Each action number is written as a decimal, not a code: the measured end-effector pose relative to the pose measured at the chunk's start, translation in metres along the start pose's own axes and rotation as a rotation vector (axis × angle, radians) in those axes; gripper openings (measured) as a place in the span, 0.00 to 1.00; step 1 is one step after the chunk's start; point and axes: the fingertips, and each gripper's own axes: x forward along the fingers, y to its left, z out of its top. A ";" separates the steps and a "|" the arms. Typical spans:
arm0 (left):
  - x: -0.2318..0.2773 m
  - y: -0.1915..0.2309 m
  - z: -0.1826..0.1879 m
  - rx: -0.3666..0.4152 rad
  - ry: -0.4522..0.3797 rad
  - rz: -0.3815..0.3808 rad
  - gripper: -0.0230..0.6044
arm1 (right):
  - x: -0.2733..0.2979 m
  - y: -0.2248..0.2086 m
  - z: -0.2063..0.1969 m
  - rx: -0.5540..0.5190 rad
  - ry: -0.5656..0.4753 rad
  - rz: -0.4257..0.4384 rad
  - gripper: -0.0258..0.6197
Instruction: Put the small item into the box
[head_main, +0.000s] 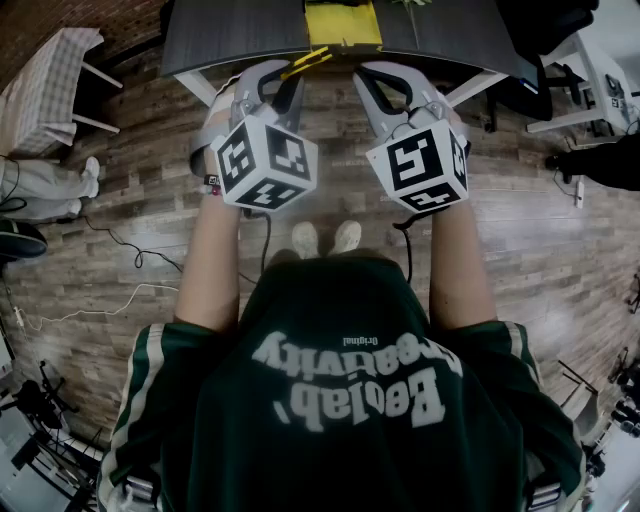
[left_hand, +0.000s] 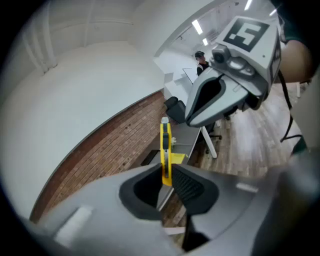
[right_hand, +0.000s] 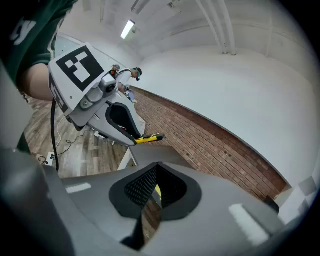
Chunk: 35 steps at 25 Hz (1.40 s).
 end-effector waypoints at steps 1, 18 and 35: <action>0.001 0.001 0.000 0.001 0.001 -0.001 0.13 | 0.001 -0.001 0.000 -0.001 0.001 0.000 0.05; 0.015 0.006 -0.004 0.006 -0.002 -0.026 0.13 | 0.016 -0.006 -0.007 0.016 0.015 -0.003 0.05; 0.011 0.012 -0.019 0.013 -0.015 -0.034 0.13 | 0.027 0.005 0.001 0.008 0.011 -0.019 0.05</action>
